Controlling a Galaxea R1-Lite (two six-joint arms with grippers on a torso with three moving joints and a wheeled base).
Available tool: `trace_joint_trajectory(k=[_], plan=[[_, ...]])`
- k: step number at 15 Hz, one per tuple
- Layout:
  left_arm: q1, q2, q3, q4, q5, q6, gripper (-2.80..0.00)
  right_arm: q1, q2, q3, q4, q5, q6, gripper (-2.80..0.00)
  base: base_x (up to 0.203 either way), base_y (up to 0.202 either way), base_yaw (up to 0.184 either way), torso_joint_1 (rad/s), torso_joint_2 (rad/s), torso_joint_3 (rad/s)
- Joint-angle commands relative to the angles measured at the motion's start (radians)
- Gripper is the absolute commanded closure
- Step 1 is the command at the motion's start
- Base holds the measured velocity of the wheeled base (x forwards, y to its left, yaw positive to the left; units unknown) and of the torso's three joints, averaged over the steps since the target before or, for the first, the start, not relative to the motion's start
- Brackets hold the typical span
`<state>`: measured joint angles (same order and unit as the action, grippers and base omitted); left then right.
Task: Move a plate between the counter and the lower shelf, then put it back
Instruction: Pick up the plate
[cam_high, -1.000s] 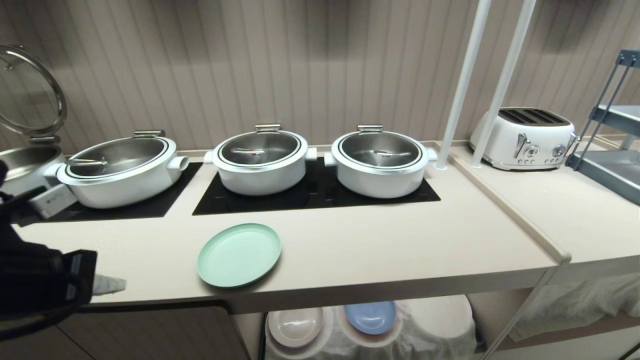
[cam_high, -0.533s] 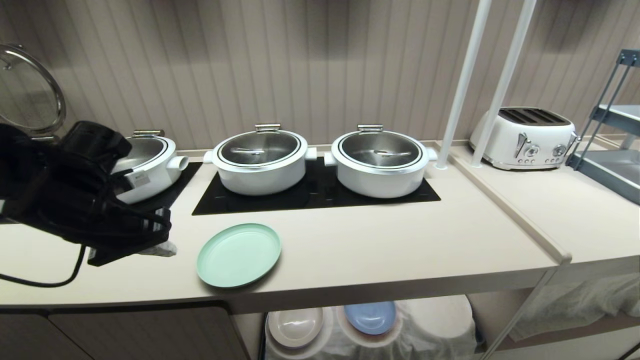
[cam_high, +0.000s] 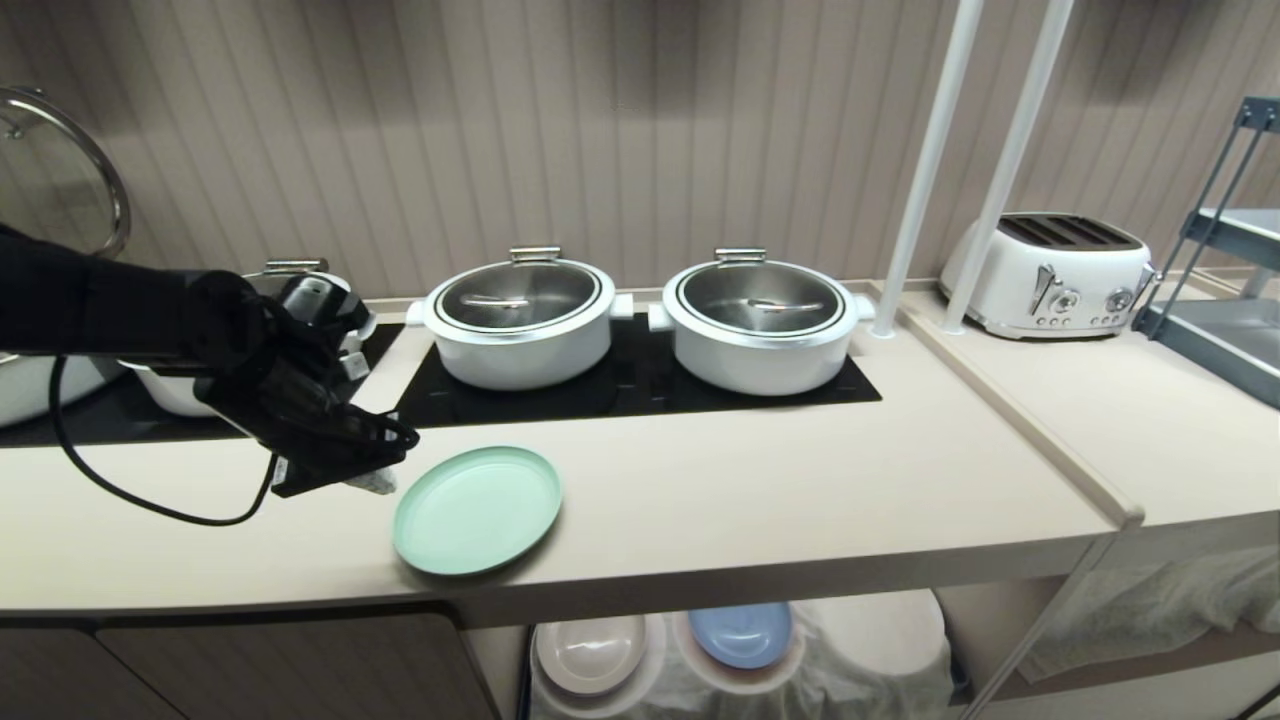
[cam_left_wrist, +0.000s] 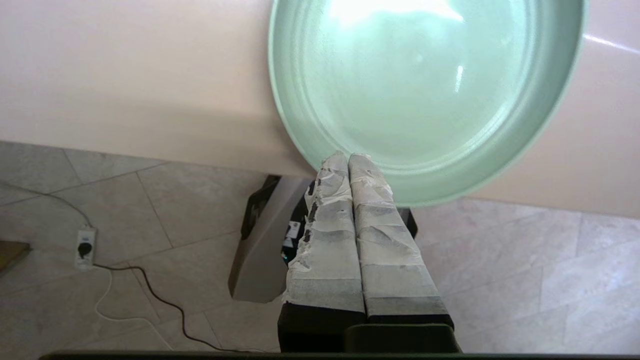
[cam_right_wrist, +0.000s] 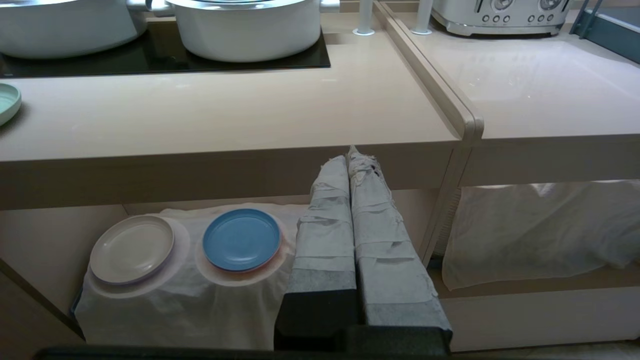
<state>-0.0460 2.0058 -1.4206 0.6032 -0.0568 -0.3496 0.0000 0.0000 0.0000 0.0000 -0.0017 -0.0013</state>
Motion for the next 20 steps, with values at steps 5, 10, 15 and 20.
trace_joint_trajectory(k=[5, 10, 15, 20], plan=[[0.001, 0.115, -0.016, -0.068, 0.035, 0.006, 0.0, 0.0, 0.0, 0.0, 0.0, 0.0, 0.0, 0.0, 0.0, 0.0, 0.0, 0.0, 0.0, 0.0], [0.003, 0.139, -0.047, -0.068, 0.034, 0.003, -2.8, 0.0, 0.0, 0.0, 0.0, 0.0, 0.0, 0.0, 0.0, 0.0, 0.0, 0.0, 0.0, 0.0], [0.005, 0.139, -0.05, -0.068, 0.031, 0.007, -2.8, 0.0, 0.0, 0.0, 0.0, 0.0, 0.0, 0.0, 0.0, 0.0, 0.0, 0.0, 0.0, 0.0], [0.022, 0.159, -0.075, -0.068, 0.027, 0.038, -2.8, 0.0, 0.0, 0.0, 0.0, 0.0, 0.0, 0.0, 0.0, 0.0, 0.0, 0.0, 0.0, 0.0]])
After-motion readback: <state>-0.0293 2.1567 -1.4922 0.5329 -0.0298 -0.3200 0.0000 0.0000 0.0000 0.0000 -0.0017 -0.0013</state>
